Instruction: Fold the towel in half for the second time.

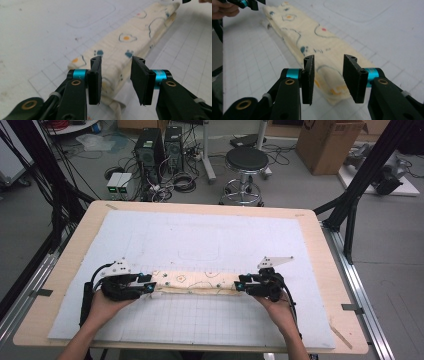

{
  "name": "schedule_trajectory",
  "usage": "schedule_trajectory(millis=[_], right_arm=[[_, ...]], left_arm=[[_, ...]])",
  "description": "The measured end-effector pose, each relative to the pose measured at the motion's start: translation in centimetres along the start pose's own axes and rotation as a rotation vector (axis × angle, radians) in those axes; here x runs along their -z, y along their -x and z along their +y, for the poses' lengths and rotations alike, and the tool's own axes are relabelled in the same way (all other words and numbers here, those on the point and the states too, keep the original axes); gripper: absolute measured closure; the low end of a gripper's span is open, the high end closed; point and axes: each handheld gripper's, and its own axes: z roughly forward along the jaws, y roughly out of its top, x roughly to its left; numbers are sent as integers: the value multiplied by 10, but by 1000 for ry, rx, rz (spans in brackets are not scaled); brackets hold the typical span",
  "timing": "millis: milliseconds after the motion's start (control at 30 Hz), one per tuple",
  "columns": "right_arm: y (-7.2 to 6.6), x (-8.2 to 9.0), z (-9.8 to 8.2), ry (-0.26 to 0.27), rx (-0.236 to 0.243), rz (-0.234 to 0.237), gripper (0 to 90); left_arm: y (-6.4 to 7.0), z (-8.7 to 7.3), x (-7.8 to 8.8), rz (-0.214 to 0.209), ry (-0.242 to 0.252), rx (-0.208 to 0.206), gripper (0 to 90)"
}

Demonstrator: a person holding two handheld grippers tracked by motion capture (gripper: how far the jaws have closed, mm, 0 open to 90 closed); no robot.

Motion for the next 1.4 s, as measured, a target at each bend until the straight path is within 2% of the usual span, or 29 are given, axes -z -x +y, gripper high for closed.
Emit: schedule_trajectory(millis=[133,200,267,333,367,567,700,900,1033,1133,1267,1400], right_arm=[[-4,-3,16,24,7,8,600],[-8,-8,23,19,11,20,659],[-13,-17,30,-1,22,32,758],[-17,-27,36,-24,41,43,817],[-18,-32,38,-37,37,55,840],[-25,-61,47,-84,49,69,879],[-31,-77,48,-125,53,63,888],[-37,-93,44,-200,71,54,889],[-38,-96,37,-211,78,58,889],[-39,-99,29,-237,78,56,890],[-39,-97,24,-211,73,61,892],[-44,-94,29,-184,84,49,891]], left_arm=[[6,15,-10,-5,4,-27,607],[8,21,-20,-4,-21,-41,665],[11,25,-32,-5,-46,-45,730],[14,28,-43,-14,-61,-45,777],[15,28,-48,-12,-64,-47,796],[20,32,-73,-22,-118,-43,847],[25,32,-84,-42,-154,-56,857],[28,27,-91,-54,-216,-69,857],[30,20,-93,-59,-232,-63,857],[31,16,-90,-60,-214,-58,860],[33,15,-88,-57,-206,-69,857],[34,22,-85,-69,-154,-56,853]])
